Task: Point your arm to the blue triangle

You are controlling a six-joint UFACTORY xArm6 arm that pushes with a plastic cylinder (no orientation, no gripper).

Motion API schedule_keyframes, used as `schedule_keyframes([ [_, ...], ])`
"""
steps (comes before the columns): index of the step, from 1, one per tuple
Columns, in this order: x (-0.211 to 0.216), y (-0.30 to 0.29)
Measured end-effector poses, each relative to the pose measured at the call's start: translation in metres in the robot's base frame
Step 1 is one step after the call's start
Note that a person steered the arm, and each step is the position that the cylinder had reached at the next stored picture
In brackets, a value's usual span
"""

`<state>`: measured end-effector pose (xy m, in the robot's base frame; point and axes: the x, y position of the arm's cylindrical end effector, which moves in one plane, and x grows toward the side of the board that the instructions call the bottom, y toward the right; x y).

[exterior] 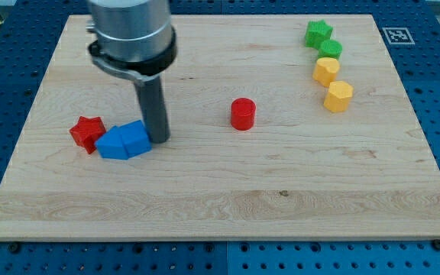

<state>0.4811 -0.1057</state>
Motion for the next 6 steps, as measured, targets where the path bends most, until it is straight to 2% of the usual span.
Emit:
schedule_keyframes([
  [1, 0.0, -0.01],
  [2, 0.013, 0.025],
  [3, 0.051, 0.022],
  [4, 0.081, -0.039],
  [5, 0.084, -0.094],
  [6, 0.082, -0.093],
])
